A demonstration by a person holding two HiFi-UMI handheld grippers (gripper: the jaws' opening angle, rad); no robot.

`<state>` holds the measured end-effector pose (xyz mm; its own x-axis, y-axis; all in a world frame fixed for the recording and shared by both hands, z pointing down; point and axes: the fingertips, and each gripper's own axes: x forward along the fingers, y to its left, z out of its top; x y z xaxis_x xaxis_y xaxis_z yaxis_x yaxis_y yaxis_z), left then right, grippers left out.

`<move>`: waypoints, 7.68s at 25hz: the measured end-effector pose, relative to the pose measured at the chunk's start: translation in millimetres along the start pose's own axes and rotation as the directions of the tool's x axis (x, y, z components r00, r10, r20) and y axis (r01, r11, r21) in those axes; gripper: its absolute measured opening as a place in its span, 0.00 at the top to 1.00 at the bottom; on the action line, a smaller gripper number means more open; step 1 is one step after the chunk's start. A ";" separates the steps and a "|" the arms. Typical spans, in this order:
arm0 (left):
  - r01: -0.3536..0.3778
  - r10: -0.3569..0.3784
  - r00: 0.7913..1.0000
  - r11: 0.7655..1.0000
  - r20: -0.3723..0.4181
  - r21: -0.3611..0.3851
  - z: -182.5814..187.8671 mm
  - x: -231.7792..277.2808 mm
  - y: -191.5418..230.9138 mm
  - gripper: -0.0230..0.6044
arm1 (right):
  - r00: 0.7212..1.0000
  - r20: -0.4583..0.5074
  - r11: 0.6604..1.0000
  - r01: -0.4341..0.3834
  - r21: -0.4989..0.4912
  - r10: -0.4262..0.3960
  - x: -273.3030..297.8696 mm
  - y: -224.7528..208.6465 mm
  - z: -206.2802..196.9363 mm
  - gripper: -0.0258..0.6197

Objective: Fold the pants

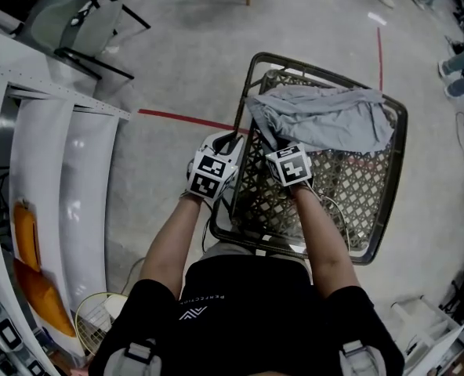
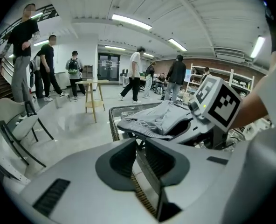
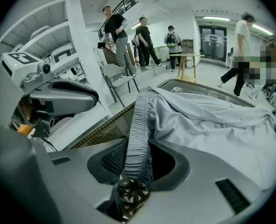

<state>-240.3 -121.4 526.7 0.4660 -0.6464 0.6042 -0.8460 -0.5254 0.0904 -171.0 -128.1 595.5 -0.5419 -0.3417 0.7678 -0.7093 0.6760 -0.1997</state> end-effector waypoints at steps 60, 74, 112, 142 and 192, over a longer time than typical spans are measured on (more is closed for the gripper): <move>0.399 -0.259 0.916 0.636 -0.305 0.660 -23.2 99.1 -109.7 0.78 | 0.964 0.068 0.887 -0.265 0.378 0.259 -125.8 -28.4 -41.7 0.77; 0.451 -0.238 0.892 0.524 -0.384 0.723 -10.7 63.5 -85.8 0.82 | 0.943 0.039 0.887 -0.324 0.329 0.331 -118.6 14.3 -47.3 0.77; 0.694 -0.347 0.718 0.421 -0.604 0.583 5.9 -12.6 -110.7 0.82 | 0.930 0.029 0.907 -0.364 0.213 0.367 -165.2 48.4 -45.2 0.77; 0.652 -0.234 0.731 0.518 -0.641 0.554 115.3 209.8 -176.9 0.82 | 0.962 0.084 0.915 -0.273 0.296 0.260 -184.2 -197.5 -49.9 0.77; 0.350 -0.156 0.927 0.683 -0.340 0.641 180.3 276.2 -161.0 0.69 | 0.972 0.218 0.946 0.010 0.324 -0.084 -193.3 -296.8 -36.4 0.72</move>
<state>71.3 -315.2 536.3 0.4761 -0.3288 0.8156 -0.2484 -0.9400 -0.2340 160.6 -239.0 528.5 -0.5652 -0.5317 0.6307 -0.8222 0.4247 -0.3788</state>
